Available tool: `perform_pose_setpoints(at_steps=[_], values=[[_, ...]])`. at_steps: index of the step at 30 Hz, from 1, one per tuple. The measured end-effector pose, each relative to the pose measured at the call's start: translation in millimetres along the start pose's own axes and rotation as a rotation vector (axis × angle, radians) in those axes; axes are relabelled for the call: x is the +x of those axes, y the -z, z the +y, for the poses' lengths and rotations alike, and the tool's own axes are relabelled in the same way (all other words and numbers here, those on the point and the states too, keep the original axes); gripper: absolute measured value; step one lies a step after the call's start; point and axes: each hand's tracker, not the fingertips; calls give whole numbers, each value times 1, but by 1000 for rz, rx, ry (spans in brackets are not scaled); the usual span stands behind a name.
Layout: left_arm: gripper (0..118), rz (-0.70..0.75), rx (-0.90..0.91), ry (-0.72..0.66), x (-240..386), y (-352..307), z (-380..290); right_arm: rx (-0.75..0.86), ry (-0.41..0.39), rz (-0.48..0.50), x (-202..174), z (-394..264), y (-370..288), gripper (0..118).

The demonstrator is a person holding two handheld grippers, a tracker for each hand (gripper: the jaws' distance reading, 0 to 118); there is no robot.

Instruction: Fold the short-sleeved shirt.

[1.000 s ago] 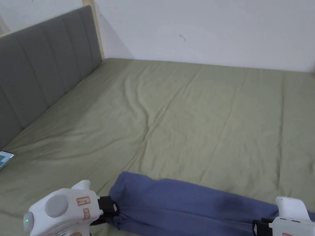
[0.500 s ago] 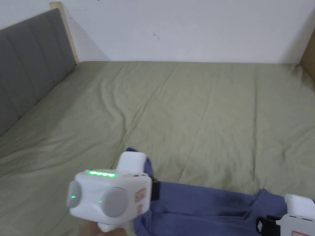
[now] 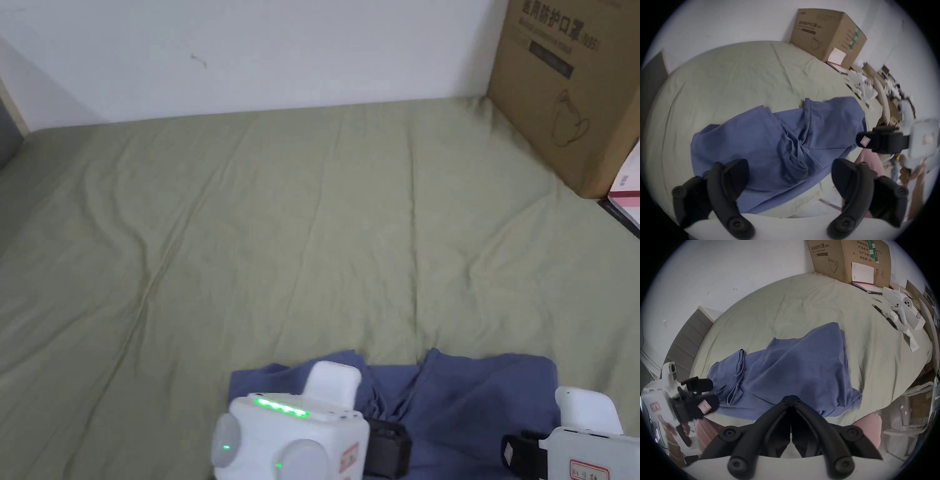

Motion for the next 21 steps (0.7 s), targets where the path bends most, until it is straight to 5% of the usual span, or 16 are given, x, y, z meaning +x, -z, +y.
perform_pose_setpoints(at_steps=[1,4,5,10,21], values=[[97,-17,-10,-51,-9,-9,4,2,-4,-2,-1,0,-1,0],[21,-116,54,-221,-38,-33,2,6,-11,7,-5,1,0,0],[7,-119,74,-280,-47,-38,1,6,-16,12,-7,1,1,0],[6,48,23,-293,-68,-24,-5,7,-53,24,-20,3,5,0],[7,-158,-83,-183,-5,24,-8,-30,-45,47,-24,-6,11,0]])
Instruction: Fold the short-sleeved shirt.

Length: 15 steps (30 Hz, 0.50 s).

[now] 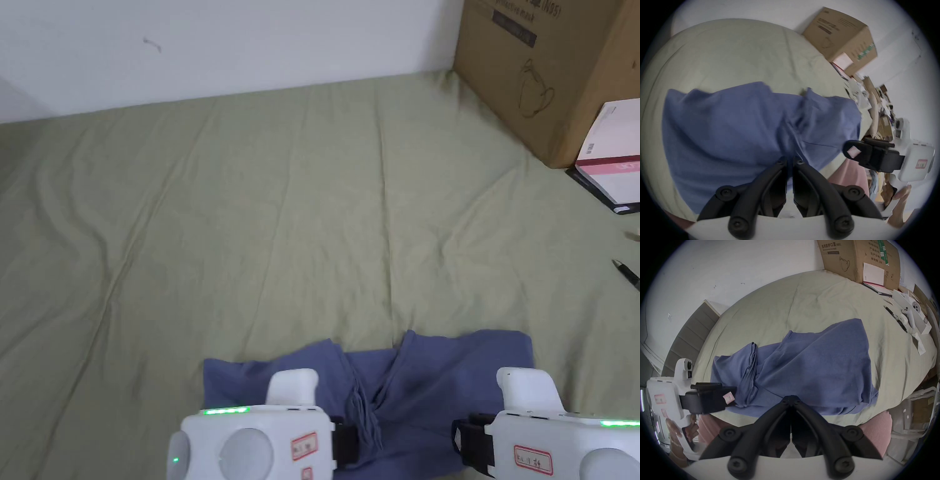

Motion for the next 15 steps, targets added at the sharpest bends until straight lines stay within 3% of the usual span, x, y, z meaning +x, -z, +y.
perform_pose_setpoints(at_steps=[5,8,15], values=[[7,-57,-70,110,30,13,-9,-18,19,-23,3,-4,1,0],[7,-86,-101,83,28,13,-16,-10,26,-23,4,-5,-6,0],[8,-75,83,0,-25,-70,-18,15,12,-41,-1,-1,-13,0]])
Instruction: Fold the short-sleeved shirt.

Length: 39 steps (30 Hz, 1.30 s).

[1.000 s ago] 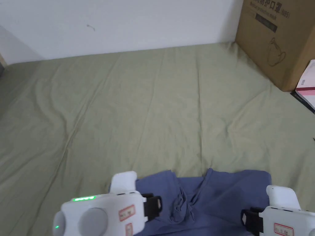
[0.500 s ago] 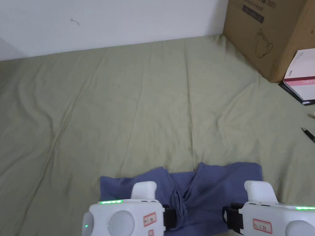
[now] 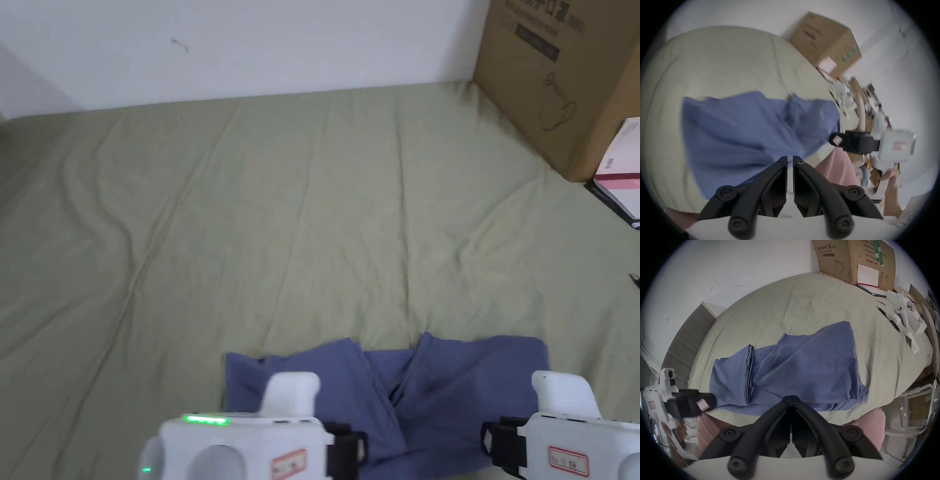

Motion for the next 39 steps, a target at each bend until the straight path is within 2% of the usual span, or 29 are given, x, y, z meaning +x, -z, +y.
perform_pose_setpoints(at_steps=[1,2,3,5,7,14,16,18,19,20,21,22,25,29,32,35,39], values=[[19,9,43,-58,-17,-15,0,1,2,0,-1,0,0,0],[48,18,72,-116,-37,-27,-2,2,4,2,-2,1,1,0],[69,27,88,-170,-53,-35,-4,1,6,5,-4,1,2,0],[102,71,76,-304,-87,-46,-10,-8,10,19,-9,1,5,0],[110,61,69,-363,-108,-52,-18,-16,-4,27,-16,1,6,0],[112,-66,38,-429,-145,-13,-22,-20,-72,41,-47,9,10,0],[112,-136,51,-455,-153,0,-21,-19,-91,46,-54,11,10,0],[110,-191,84,-537,-156,4,-20,-22,-109,46,-59,11,11,0],[98,-236,83,-541,-158,5,-18,-24,-116,43,-61,11,12,0],[40,-278,72,-522,-160,8,-17,-23,-119,38,-63,11,13,0],[14,-208,44,-515,-162,14,-17,-26,-118,36,-63,11,14,0],[14,-152,2,-522,-165,21,-18,-31,-117,38,-63,10,15,0],[14,-234,19,-538,-171,6,-15,-41,-119,36,-64,8,15,0],[14,-205,50,-527,-191,-26,-8,-52,-121,19,-64,8,16,0],[14,-63,69,-516,-212,-64,-7,-47,-117,9,-63,9,14,0],[14,-1,93,-506,-234,-109,-9,-42,-114,13,-63,10,12,0],[14,156,119,-515,-248,-159,-14,-39,-114,2,-61,10,12,0]])
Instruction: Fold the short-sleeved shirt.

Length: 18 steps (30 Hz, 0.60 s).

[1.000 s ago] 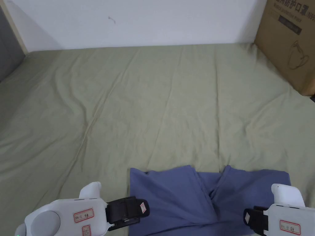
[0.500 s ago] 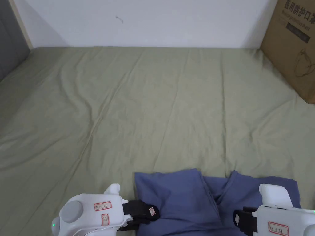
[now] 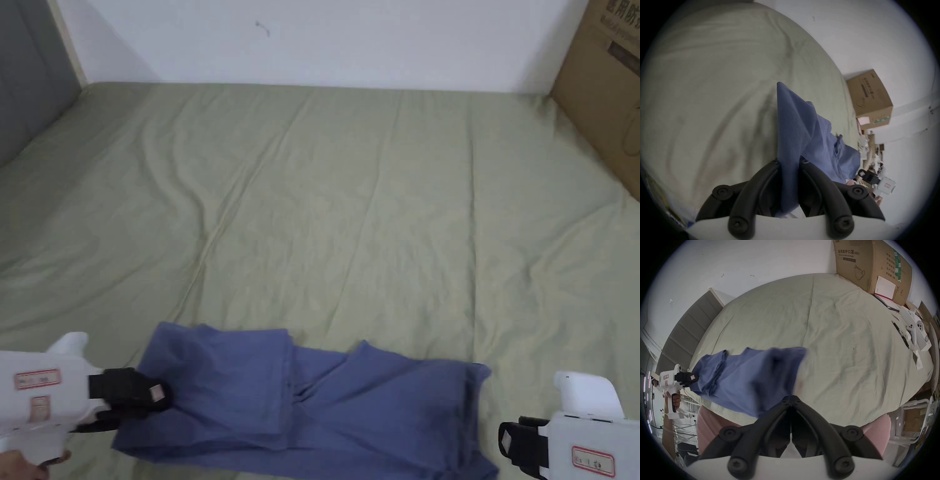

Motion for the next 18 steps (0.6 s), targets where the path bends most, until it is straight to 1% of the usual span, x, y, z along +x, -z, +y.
perform_pose_setpoints(at_steps=[1,3,6,10,13,15,18], values=[[14,28,12,-19,-3,-6,1,3,7,0,1,-1,0,0],[14,61,18,-5,-1,-17,2,9,18,3,5,-4,-2,0],[14,62,40,46,25,-26,-2,6,31,3,9,-8,-3,0],[14,58,91,236,94,-34,-5,-6,28,-9,15,-11,-3,0],[14,-24,111,340,152,-33,-12,9,49,-1,21,-11,-6,0],[14,-60,79,430,184,-21,-18,20,68,9,27,-12,-8,0],[14,-77,19,582,232,12,-37,27,89,14,35,-15,-9,0]])
